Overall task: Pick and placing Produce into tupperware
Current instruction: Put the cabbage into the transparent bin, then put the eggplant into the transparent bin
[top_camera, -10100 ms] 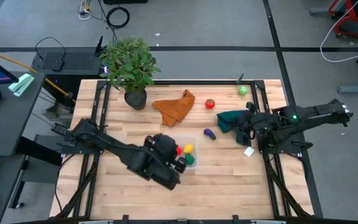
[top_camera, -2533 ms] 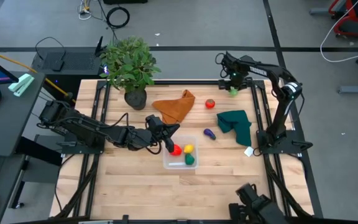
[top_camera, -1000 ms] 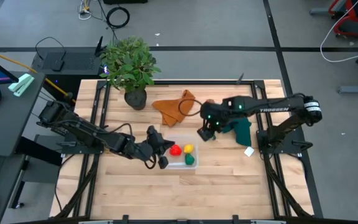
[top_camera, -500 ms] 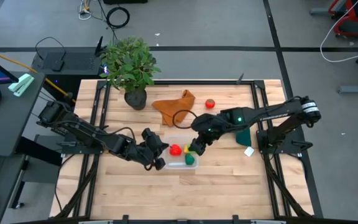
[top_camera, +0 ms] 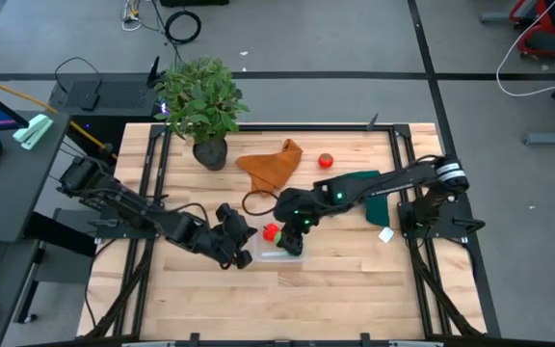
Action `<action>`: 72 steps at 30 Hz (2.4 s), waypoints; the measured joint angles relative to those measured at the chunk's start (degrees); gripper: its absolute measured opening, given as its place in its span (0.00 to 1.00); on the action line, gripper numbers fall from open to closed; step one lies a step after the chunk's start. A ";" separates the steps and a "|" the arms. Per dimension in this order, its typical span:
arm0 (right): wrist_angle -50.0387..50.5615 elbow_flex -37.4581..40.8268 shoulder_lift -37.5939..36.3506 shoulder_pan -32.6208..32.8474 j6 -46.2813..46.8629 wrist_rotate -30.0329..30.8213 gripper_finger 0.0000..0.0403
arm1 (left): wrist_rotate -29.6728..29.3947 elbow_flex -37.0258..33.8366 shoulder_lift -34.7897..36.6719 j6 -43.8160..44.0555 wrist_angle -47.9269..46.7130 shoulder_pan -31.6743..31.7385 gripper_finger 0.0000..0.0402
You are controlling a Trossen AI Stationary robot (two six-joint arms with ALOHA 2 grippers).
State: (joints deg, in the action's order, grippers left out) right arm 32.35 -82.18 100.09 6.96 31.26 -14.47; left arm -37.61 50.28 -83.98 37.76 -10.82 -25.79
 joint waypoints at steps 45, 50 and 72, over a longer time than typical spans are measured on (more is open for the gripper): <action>8.55 -5.45 12.75 -0.85 -17.77 3.17 0.50 | -3.31 -0.11 0.01 8.09 -4.06 -4.69 0.06; 8.58 -5.45 12.75 -0.83 -16.48 3.47 0.50 | -3.51 -0.11 0.01 8.07 -3.88 -4.66 0.08; 9.65 -5.45 12.75 -1.07 -14.62 3.64 0.60 | -3.75 -0.11 0.00 8.02 -3.33 -4.64 0.06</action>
State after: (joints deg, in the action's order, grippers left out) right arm 42.00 -87.64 112.84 5.89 16.65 -10.83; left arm -41.36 50.17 -83.98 45.78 -14.15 -30.44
